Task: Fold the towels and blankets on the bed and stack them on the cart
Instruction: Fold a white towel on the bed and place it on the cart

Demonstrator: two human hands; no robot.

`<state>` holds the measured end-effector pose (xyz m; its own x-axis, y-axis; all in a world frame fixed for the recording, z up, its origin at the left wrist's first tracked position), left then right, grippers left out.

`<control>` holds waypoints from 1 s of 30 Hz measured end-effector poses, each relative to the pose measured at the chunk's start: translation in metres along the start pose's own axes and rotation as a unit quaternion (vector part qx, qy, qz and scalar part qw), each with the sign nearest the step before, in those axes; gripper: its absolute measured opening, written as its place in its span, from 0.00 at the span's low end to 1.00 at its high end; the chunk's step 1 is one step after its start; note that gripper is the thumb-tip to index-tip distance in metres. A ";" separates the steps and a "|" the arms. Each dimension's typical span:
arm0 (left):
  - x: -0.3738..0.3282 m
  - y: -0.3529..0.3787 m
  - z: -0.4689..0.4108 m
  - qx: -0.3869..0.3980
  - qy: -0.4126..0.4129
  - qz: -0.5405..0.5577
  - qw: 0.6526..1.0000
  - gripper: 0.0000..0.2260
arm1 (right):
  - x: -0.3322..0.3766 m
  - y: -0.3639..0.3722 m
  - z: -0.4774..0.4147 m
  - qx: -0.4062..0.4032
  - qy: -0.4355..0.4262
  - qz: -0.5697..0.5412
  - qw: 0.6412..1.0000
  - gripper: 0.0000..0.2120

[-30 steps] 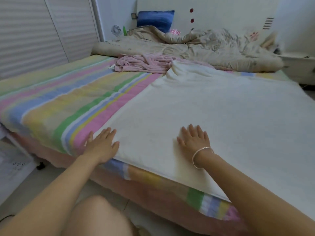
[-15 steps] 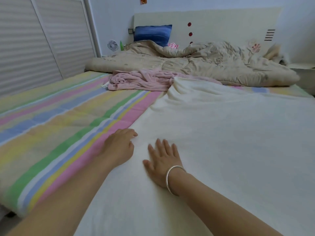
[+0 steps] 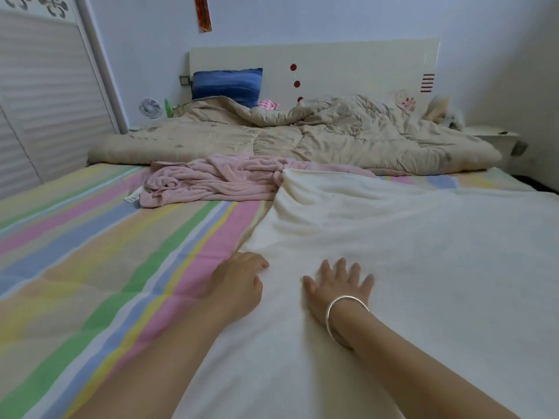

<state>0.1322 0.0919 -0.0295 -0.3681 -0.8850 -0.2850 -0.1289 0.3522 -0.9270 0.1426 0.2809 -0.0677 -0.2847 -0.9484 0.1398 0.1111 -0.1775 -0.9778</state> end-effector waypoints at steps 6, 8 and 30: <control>0.009 0.029 -0.079 -0.063 -0.040 -0.004 0.997 0.16 | 0.048 0.009 -0.074 -0.057 -0.072 -0.011 0.996 0.35; 0.018 0.034 -0.104 -0.082 -0.115 0.005 0.990 0.13 | 0.054 0.012 -0.095 -0.080 -0.109 0.006 0.991 0.38; 0.039 0.047 -0.156 -0.159 -0.208 0.040 0.964 0.05 | 0.013 -0.089 -0.225 -0.188 -0.136 -0.123 0.965 0.07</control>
<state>-0.0317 0.1210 -0.0462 0.0036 -0.8730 -0.4877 -0.4164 0.4421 -0.7945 -0.0850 0.3431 -0.0141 0.0068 -0.9326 0.3608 -0.2959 -0.3465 -0.8902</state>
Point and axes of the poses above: each hand's wrist, its own z-axis away from the middle knuckle, its own y-axis out of the palm, x = y × z, the point moved 3 cm from there along -z, towards the middle knuckle, and after that the axes turned 1 degree about y, right-handed, at the moved point
